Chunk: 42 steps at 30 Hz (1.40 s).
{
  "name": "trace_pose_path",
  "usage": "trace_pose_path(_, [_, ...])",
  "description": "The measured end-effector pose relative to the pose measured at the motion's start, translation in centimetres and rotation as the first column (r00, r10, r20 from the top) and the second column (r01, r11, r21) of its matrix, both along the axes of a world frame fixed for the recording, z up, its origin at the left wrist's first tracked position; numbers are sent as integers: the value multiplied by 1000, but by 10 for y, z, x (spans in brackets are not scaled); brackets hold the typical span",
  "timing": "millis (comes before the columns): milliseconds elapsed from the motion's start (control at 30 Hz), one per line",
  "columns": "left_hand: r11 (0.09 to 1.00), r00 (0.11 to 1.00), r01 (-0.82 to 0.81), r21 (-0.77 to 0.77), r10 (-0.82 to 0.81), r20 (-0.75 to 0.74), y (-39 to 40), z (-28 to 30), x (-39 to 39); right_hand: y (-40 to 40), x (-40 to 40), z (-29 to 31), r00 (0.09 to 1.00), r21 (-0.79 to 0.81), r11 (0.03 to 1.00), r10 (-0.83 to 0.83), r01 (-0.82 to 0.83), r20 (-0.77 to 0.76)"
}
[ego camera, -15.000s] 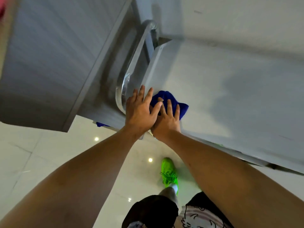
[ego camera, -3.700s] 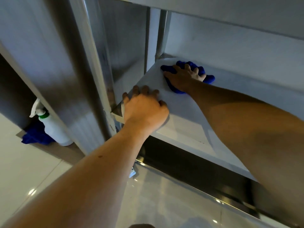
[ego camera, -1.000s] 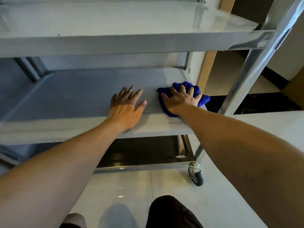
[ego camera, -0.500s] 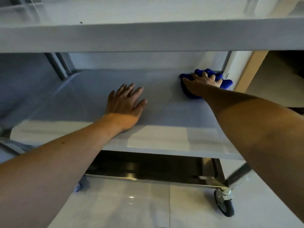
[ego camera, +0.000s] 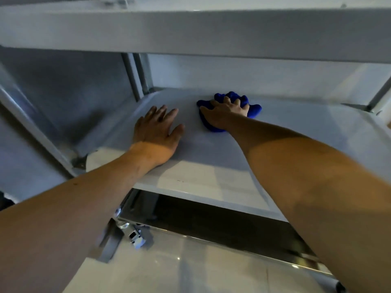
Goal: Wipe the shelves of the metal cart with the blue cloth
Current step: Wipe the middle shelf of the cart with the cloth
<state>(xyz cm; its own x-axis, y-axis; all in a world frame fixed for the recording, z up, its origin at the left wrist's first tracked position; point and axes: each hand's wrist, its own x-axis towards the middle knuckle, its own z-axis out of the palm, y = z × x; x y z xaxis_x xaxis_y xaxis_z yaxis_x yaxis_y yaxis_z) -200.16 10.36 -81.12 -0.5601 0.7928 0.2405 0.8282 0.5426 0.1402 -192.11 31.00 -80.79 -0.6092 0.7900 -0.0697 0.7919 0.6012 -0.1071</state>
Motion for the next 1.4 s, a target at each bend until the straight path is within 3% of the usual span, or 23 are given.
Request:
trace_pose_path(367, [982,988,-71,172,46,148,-70,10,-85,-83,-131,3,988,14,988,153,-153,-11])
trace_pose_path(600, [969,975,-118,217,71,213,-64,20,-76,-132,-135,3,960,-19,960,280,-280,-13])
trace_pose_path(733, [977,984,-97,190,66,166,-45,17,-52,-128,-99,1,960,-21,961,276,-277,-41])
trace_pose_path(900, [986,993,-45,158,28,113,-15,18,-10,-88,-27,2,986,-19,987,158,-159,-50])
trace_pose_path(1200, [985,987,155,79,-158,41,45,21,99,-18,148,0,990,-1,992,-128,129,-54])
trace_pose_path(1400, [948,949,313,60,-314,7,77,14,179,2,264,3,911,-12,912,-410,410,-36])
